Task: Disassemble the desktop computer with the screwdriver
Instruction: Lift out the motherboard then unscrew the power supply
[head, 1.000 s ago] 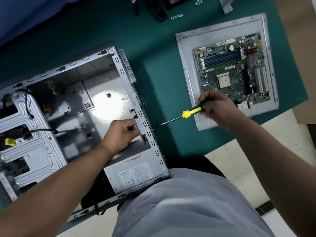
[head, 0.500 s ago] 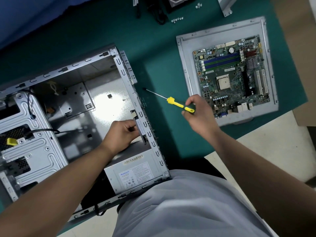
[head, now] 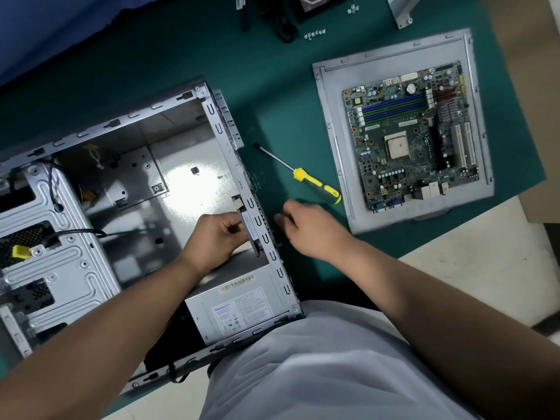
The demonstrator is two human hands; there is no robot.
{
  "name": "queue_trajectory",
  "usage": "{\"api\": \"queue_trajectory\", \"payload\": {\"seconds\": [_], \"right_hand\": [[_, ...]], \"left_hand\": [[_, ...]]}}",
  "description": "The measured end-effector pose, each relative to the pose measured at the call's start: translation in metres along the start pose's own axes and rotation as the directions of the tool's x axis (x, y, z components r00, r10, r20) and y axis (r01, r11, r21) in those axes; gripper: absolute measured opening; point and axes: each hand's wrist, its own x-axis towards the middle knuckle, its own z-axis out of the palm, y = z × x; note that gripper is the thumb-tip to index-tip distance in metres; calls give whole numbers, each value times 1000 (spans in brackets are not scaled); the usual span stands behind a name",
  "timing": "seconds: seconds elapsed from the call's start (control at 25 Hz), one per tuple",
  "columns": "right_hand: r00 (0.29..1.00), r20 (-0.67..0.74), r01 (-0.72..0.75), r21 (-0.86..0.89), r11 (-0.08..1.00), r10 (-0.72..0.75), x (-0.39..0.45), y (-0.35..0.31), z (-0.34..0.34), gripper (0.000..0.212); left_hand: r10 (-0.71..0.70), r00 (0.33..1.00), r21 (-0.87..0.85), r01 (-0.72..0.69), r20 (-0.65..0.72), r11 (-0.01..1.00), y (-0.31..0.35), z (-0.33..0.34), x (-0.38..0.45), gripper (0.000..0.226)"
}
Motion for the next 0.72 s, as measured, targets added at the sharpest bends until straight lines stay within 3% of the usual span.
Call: {"api": "queue_trajectory", "payload": {"seconds": [0.08, 0.16, 0.32, 0.72], "right_hand": [[956, 246, -209, 198, 958, 158, 3, -9, 9, 35], [926, 317, -326, 396, 858, 205, 5, -10, 17, 33], [891, 384, -429, 531, 731, 244, 9, -6, 20, 23], [948, 308, -224, 473, 852, 78, 18, 7, 21, 23]], "left_hand": [[9, 1000, -7, -9, -2, 1000, 0, 0, 0, 18], [12, 1000, -8, -12, 5, 1000, 0, 0, 0, 20], [-1, 1000, -4, 1, 4, 1000, -3, 0, 1, 17], [3, 1000, -26, -3, 8, 1000, -8, 1, 1, 14]]}}
